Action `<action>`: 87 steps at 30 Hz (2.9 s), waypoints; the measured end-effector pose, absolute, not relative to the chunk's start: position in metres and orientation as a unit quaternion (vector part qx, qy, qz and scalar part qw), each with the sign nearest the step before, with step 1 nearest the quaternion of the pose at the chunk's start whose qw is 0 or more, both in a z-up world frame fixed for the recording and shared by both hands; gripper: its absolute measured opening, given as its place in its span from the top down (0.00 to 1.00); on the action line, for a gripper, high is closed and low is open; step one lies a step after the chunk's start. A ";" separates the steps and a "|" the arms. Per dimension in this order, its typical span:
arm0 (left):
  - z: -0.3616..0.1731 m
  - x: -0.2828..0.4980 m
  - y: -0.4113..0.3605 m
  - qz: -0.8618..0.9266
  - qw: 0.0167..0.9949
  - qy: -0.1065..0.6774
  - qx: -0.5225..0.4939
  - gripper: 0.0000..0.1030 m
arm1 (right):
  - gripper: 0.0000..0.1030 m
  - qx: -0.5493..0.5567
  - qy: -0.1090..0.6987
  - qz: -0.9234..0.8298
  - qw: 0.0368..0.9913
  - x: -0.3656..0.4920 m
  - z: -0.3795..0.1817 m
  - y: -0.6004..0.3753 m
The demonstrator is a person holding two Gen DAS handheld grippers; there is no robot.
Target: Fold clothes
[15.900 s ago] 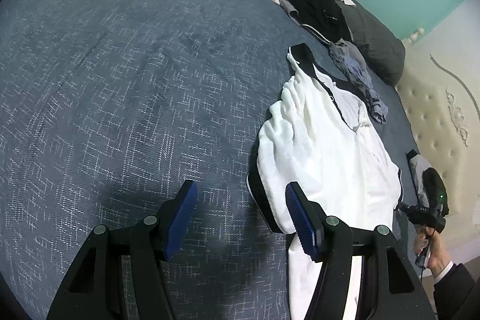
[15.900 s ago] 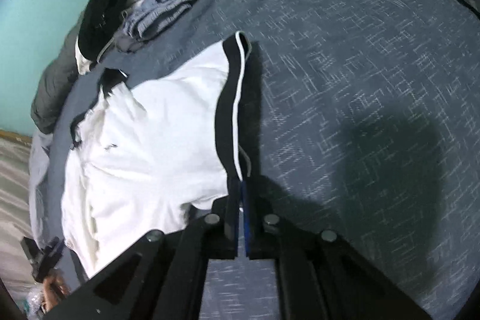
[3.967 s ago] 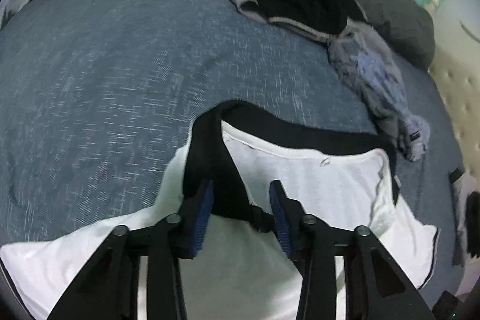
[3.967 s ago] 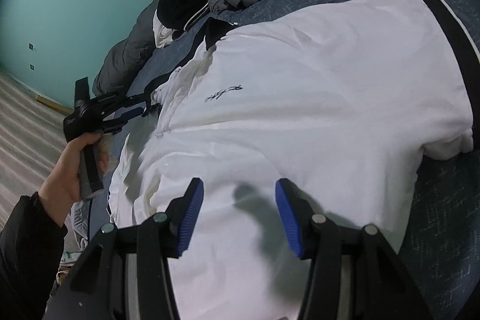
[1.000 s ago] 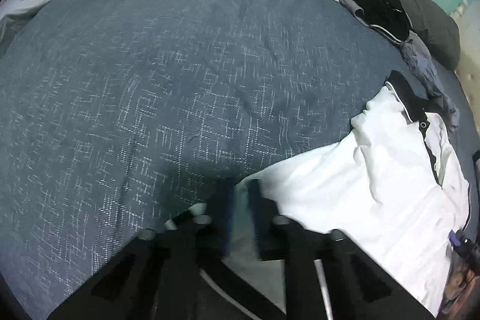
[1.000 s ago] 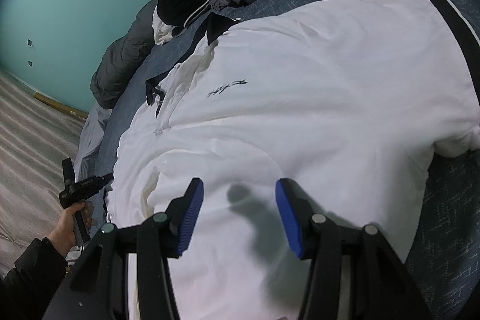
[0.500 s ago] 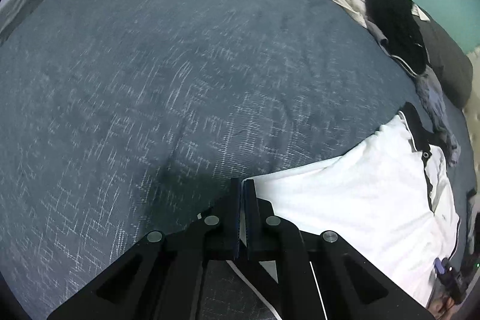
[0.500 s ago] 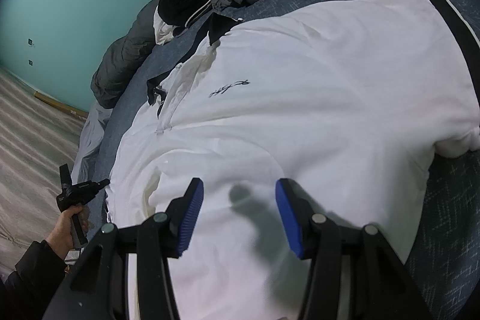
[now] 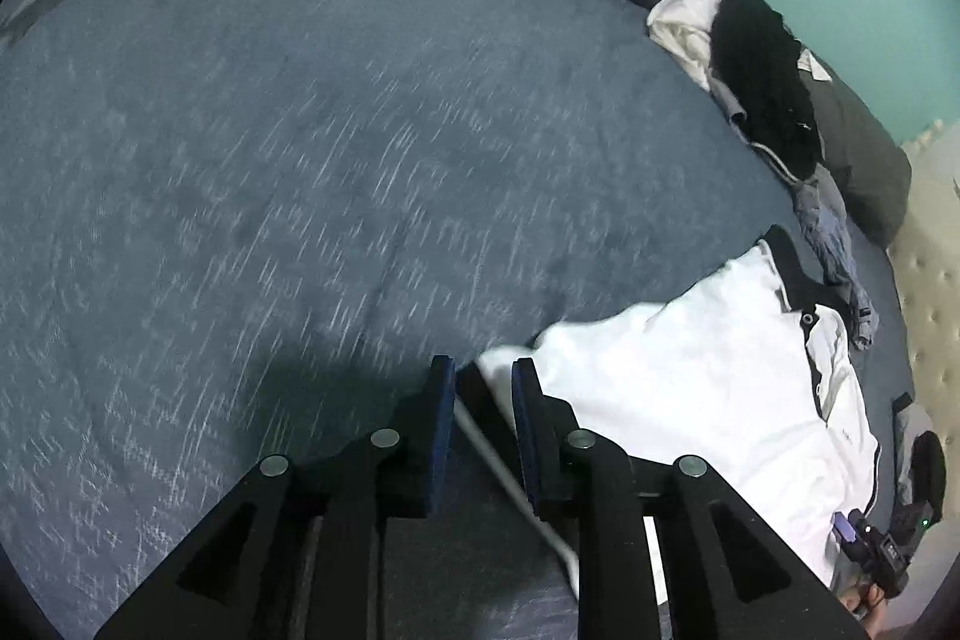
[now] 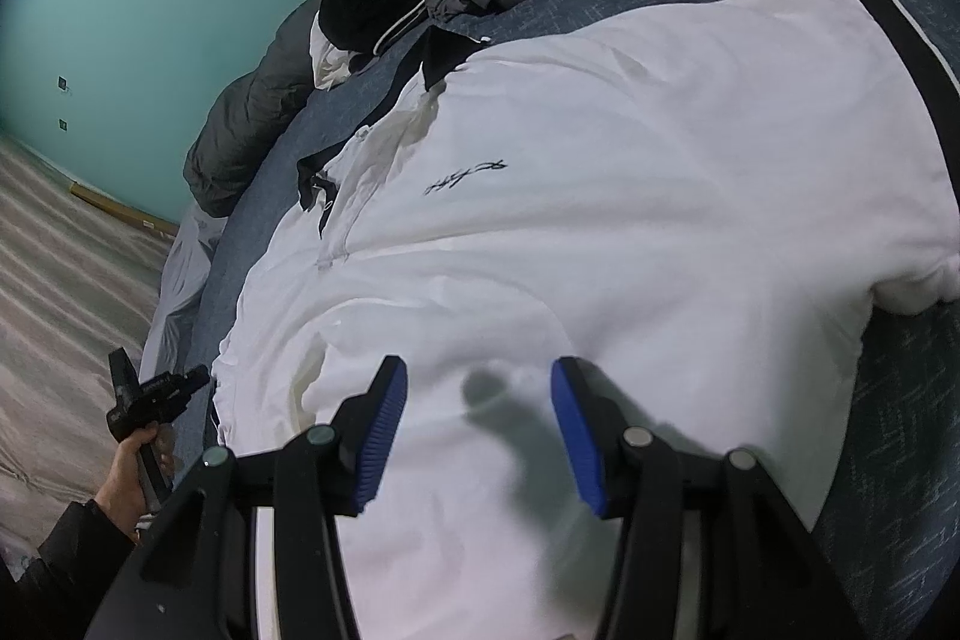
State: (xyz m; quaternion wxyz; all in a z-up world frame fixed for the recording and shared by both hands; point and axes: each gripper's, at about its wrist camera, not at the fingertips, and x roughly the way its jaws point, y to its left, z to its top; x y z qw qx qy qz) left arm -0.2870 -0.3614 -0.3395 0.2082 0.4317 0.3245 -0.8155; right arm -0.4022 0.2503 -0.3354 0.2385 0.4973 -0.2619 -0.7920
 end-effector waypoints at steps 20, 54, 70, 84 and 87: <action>-0.342 -0.256 -0.393 -0.815 0.229 0.317 0.427 0.97 | 0.51 0.497 -0.264 -0.791 0.238 -0.401 -0.336 0.250; -0.352 -0.250 -0.297 -0.812 0.135 0.357 0.442 0.75 | 0.51 0.481 -0.278 -0.795 0.244 -0.399 -0.324 0.252; -0.360 -0.245 -0.297 -0.806 0.161 0.358 0.442 0.93 | 0.51 0.481 -0.281 -0.795 0.241 -0.399 -0.325 0.255; -0.311 -0.235 -0.244 -0.829 0.097 0.309 0.457 0.92 | 0.51 0.472 -0.263 -0.807 0.238 -0.392 -0.306 0.256; -0.296 -0.231 -0.234 -0.835 0.088 0.290 0.459 0.91 | 0.51 0.475 -0.259 -0.807 0.238 -0.389 -0.304 0.255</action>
